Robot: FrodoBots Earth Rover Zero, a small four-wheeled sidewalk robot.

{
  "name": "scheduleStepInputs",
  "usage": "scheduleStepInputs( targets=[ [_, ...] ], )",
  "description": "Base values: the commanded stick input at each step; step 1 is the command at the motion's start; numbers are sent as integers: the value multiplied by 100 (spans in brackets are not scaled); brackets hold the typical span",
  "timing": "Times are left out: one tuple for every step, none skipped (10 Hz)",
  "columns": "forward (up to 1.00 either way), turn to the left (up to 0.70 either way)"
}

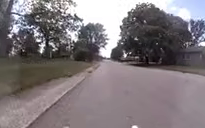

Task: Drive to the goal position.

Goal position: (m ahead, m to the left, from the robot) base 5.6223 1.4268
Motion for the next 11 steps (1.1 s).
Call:
scheduleStepInputs(
  targets=[
    [85, 0],
    [85, 0],
    [85, 0],
    [85, 0],
    [85, 0],
    [85, 0],
    [85, 0],
    [85, 0],
    [85, 0],
    [85, 0],
    [85, 0]
  ],
)
